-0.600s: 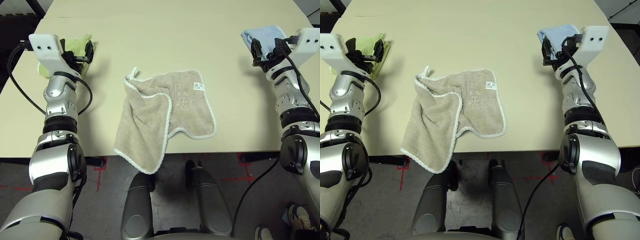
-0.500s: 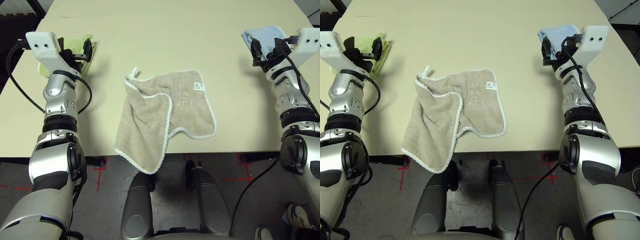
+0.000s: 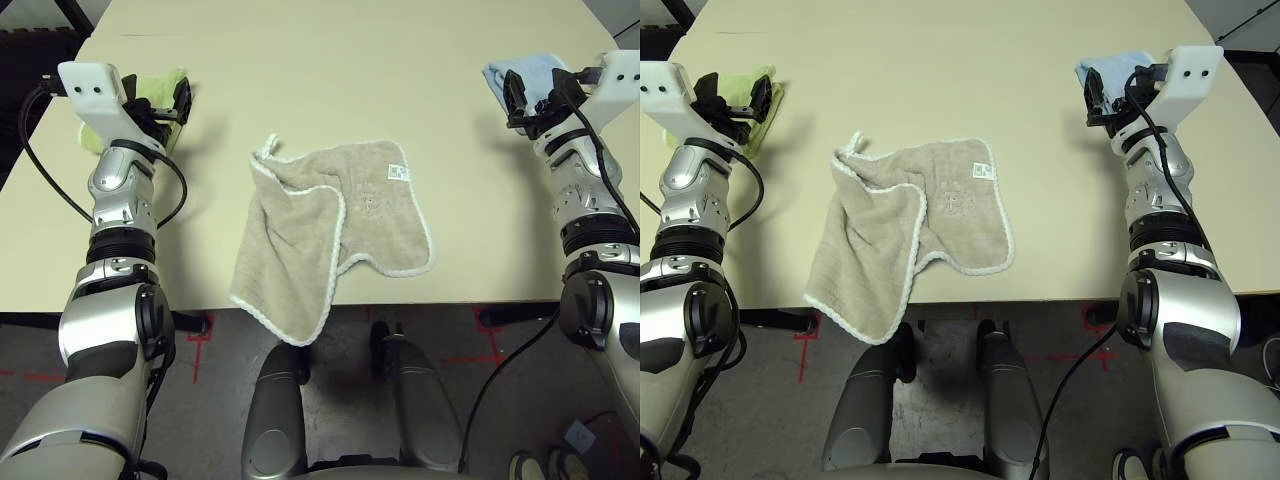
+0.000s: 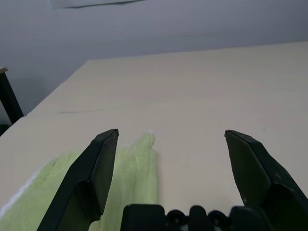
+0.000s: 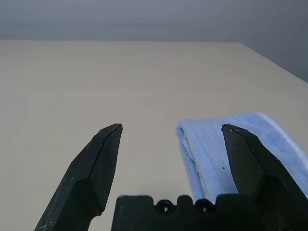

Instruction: Fold the towel and set it aside.

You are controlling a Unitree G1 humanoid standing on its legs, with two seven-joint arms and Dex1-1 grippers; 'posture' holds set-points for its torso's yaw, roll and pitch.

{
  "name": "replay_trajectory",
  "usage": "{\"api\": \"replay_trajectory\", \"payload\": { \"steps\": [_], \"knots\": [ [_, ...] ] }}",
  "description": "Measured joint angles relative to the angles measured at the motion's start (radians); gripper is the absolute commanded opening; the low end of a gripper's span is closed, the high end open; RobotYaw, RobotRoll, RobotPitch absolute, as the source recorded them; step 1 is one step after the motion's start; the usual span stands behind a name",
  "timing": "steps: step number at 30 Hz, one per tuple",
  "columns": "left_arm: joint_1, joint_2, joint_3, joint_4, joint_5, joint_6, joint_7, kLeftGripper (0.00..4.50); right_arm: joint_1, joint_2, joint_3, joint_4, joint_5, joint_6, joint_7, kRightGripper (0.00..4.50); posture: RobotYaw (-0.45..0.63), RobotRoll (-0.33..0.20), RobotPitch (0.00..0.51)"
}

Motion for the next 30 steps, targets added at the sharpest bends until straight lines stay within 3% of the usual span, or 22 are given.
{"api": "replay_trajectory", "payload": {
  "steps": [9,18,24,30],
  "knots": [
    [-0.081,0.060,-0.023,0.112,0.002,0.084,-0.245,4.49,-0.012,0.016,0.011,-0.001,-0.001,0.035,0.035,4.50,-0.02,0.000,0.275],
    [-0.171,0.098,-0.158,0.132,0.026,0.227,-0.770,4.49,-0.095,-0.043,0.044,0.039,-0.005,0.118,0.277,4.50,-0.03,0.000,0.323],
    [-0.165,0.103,-0.223,0.105,0.046,0.240,-0.995,4.49,-0.157,-0.077,0.163,0.098,-0.093,0.210,0.435,4.50,-0.05,0.000,0.328],
    [-0.145,0.131,-0.251,0.088,0.051,0.201,-1.116,4.49,-0.262,-0.075,0.251,0.134,-0.164,0.327,0.588,4.50,-0.05,0.000,0.333]
  ]
}}
